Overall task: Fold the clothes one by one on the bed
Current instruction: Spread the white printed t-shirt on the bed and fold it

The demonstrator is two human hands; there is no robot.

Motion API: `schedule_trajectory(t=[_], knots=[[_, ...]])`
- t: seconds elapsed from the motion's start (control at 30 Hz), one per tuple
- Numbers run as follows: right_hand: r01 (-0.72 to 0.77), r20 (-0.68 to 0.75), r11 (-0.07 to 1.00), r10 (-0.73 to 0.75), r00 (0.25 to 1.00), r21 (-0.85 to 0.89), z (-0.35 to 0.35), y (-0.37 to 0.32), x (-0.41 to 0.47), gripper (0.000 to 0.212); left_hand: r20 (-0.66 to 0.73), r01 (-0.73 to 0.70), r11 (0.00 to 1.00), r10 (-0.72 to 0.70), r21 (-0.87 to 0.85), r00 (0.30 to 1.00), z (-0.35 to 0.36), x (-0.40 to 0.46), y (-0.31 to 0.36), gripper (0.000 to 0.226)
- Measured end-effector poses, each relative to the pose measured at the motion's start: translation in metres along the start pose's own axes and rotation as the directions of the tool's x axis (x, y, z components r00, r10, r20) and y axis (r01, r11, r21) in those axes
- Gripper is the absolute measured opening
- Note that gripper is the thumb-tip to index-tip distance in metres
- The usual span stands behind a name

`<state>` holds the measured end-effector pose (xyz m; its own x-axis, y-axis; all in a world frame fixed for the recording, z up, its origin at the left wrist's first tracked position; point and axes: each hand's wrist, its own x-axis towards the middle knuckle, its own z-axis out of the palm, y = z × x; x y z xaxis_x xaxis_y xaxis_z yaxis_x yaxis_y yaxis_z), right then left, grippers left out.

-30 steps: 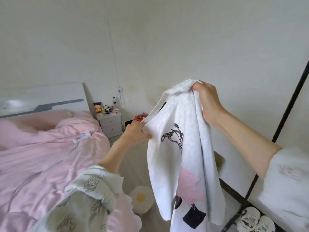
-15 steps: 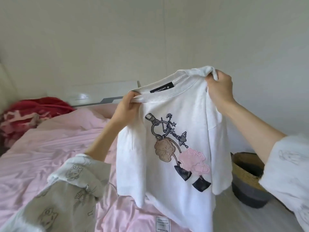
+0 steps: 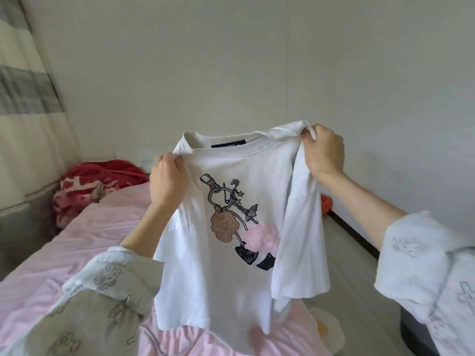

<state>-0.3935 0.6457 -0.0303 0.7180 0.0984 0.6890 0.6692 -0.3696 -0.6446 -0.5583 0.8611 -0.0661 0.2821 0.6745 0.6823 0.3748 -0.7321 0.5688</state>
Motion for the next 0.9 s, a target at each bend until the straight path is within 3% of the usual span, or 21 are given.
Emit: schedule_trajectory(t=[0.13, 0.23, 0.33, 0.4, 0.5, 0.6, 0.7, 0.77, 0.83, 0.9], knots=[[-0.146, 0.165, 0.982, 0.125, 0.978, 0.118, 0.015, 0.001, 0.008, 0.034, -0.098, -0.042, 0.972, 0.066, 0.231, 0.993, -0.003, 0.000, -0.010, 0.034], [-0.246, 0.289, 0.937, 0.171, 0.942, 0.248, 0.022, 0.004, 0.013, 0.042, -0.087, 0.024, 0.975, -0.005, 0.219, 0.996, -0.006, 0.002, -0.017, 0.034], [-0.191, 0.383, 0.942, 0.075, 0.921, 0.276, 0.024, 0.005, 0.015, 0.048, -0.066, 0.131, 0.989, -0.126, 0.071, 0.990, -0.011, 0.002, -0.019, 0.031], [-0.156, 0.510, 0.959, 0.014, 0.860, 0.237, 0.024, 0.006, 0.016, 0.040, -0.024, 0.281, 0.955, -0.284, -0.099, 0.958, -0.008, 0.008, -0.026, 0.029], [-0.164, 0.689, 0.975, 0.018, 0.725, 0.148, 0.022, 0.009, 0.014, 0.026, 0.130, 0.537, 0.772, -0.527, -0.339, 0.840, -0.005, 0.015, -0.038, 0.028], [-0.217, 0.786, 0.968, 0.036, 0.617, 0.126, 0.015, 0.010, 0.010, 0.031, 0.272, 0.634, 0.670, -0.574, -0.387, 0.773, -0.007, 0.012, -0.036, 0.029], [-0.283, 0.809, 0.944, 0.028, 0.587, 0.173, 0.012, 0.014, 0.009, 0.037, 0.296, 0.612, 0.686, -0.535, -0.395, 0.791, -0.006, 0.009, -0.036, 0.026], [-0.316, 0.803, 0.925, 0.021, 0.596, 0.210, 0.010, 0.016, 0.012, 0.036, 0.281, 0.531, 0.763, -0.453, -0.370, 0.846, -0.005, 0.009, -0.040, 0.027], [-0.334, 0.770, 0.910, 0.026, 0.638, 0.246, 0.011, 0.021, 0.016, 0.034, 0.263, 0.385, 0.890, -0.321, -0.246, 0.910, -0.006, 0.006, -0.042, 0.024], [-0.285, 0.666, 0.920, 0.036, 0.745, 0.269, 0.015, 0.027, 0.018, 0.029, 0.271, 0.214, 0.966, -0.170, -0.142, 0.947, -0.009, 0.000, -0.041, 0.024]])
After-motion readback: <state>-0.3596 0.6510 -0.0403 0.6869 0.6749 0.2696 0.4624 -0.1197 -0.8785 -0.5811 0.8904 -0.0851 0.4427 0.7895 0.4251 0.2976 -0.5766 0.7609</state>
